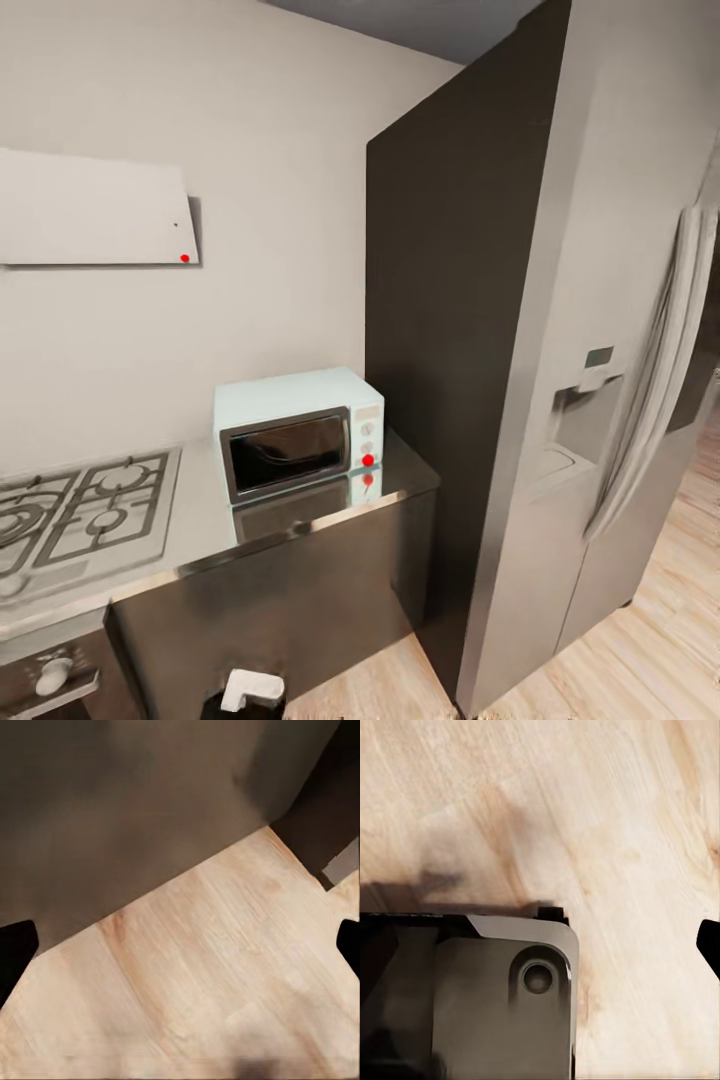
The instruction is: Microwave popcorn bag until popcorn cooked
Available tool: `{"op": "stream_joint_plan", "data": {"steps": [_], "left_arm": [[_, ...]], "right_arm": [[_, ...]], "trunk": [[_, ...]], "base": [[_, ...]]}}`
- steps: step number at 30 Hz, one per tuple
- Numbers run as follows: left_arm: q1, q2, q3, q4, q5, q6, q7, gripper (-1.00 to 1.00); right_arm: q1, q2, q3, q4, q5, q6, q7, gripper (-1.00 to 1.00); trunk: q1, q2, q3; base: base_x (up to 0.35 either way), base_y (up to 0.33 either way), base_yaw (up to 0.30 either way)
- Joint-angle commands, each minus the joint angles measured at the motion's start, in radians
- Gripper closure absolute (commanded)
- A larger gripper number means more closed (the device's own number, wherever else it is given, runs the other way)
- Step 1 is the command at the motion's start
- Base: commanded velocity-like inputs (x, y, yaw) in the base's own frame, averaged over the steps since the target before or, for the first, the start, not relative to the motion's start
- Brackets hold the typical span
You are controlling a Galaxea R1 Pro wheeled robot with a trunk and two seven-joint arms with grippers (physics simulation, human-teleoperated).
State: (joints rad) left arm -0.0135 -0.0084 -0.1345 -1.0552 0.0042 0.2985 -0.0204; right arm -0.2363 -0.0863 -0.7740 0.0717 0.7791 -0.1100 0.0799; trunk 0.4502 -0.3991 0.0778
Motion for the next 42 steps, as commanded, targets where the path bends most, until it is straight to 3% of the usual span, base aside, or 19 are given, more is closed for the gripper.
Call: {"op": "stream_joint_plan", "data": {"steps": [1,5,6,9,10,11,15,17,19,21,23,24,26,27,31,42], "left_arm": [[0.000,0.005,0.009,0.098,0.001,-0.032,-0.002,-1.00],[0.000,0.033,0.042,0.496,0.002,-0.189,-0.001,-1.00],[0.000,0.035,0.044,0.547,0.002,-0.199,-0.001,-1.00],[0.000,0.042,0.047,0.852,0.003,-0.205,0.000,-1.00],[0.000,0.066,0.047,0.987,0.004,-0.188,0.001,-1.00],[0.002,0.083,0.049,1.012,0.005,-0.169,0.002,-1.00],[0.036,0.099,0.053,1.035,0.006,-0.069,0.001,-1.00],[0.072,0.084,0.054,1.037,0.006,-0.035,0.000,-1.00],[0.101,0.061,0.055,1.038,0.006,-0.027,0.000,-1.00],[0.130,0.050,0.055,1.038,0.006,-0.025,0.000,-1.00],[0.140,0.048,0.055,1.038,0.006,-0.031,0.000,-1.00],[0.143,0.047,0.055,1.038,0.006,-0.035,0.000,-1.00],[0.145,0.046,0.055,1.037,0.005,-0.039,-0.001,-1.00],[0.145,0.045,0.056,1.037,0.005,-0.040,-0.001,-1.00],[0.145,0.043,0.056,1.037,0.005,-0.040,-0.001,-1.00],[0.145,0.024,0.059,1.035,0.005,-0.041,-0.002,-1.00]], "right_arm": [[0.000,-0.001,-0.005,0.003,0.002,-0.005,0.000,-1.00],[-0.001,-0.001,-0.005,0.003,0.002,-0.006,0.000,-1.00],[-0.001,-0.001,-0.005,0.003,0.002,-0.007,0.000,-1.00],[0.000,-0.002,-0.007,0.002,0.002,-0.014,-0.003,-1.00],[0.000,-0.004,-0.015,-0.005,0.002,-0.023,-0.005,-1.00],[-0.001,-0.004,-0.017,-0.014,0.002,-0.042,-0.006,-1.00],[-0.001,-0.004,-0.018,-0.070,0.002,-0.141,-0.003,-1.00],[-0.004,0.005,-0.018,-0.106,0.003,-0.160,0.000,-1.00],[-0.010,0.044,-0.017,-0.178,0.002,-0.165,0.001,-1.00],[-0.030,0.125,-0.016,-0.319,0.002,-0.166,0.002,-1.00],[-0.043,0.162,0.006,-0.376,0.002,-0.168,0.013,-1.00],[-0.047,0.172,0.041,-0.390,0.001,-0.171,0.027,-1.00],[-0.050,0.180,0.110,-0.404,0.001,-0.186,0.050,-1.00],[-0.050,0.181,0.125,-0.407,0.000,-0.198,0.054,-1.00],[-0.051,0.183,0.140,-0.410,0.000,-0.237,0.057,-1.00],[-0.049,0.183,0.145,-0.411,-0.001,-0.240,0.055,-1.00]], "trunk": [[0.000,-0.001,0.000],[0.000,-0.001,0.000],[0.000,-0.001,0.000],[0.000,-0.001,0.000],[0.000,-0.001,0.000],[0.000,-0.001,0.000],[0.000,-0.001,0.000],[0.000,-0.001,0.000],[0.000,-0.001,0.000],[0.000,-0.001,0.000],[0.000,-0.001,0.000],[0.000,-0.001,0.000],[0.000,-0.001,0.000],[0.000,-0.001,0.000],[0.000,-0.001,0.000],[0.000,-0.001,0.000]], "base": [[-0.338,0.000,0.000],[-0.175,0.000,0.000],[-0.036,0.000,0.000],[-0.009,0.000,0.000],[0.000,0.000,0.000],[0.000,0.000,0.000],[0.000,0.000,0.000],[0.000,0.000,0.000],[0.000,0.000,0.000],[0.000,0.000,0.000],[0.000,0.000,0.000],[0.000,0.000,0.000],[0.000,0.000,0.000],[0.000,0.000,0.000],[0.000,0.000,0.085],[0.000,0.000,0.272]]}}
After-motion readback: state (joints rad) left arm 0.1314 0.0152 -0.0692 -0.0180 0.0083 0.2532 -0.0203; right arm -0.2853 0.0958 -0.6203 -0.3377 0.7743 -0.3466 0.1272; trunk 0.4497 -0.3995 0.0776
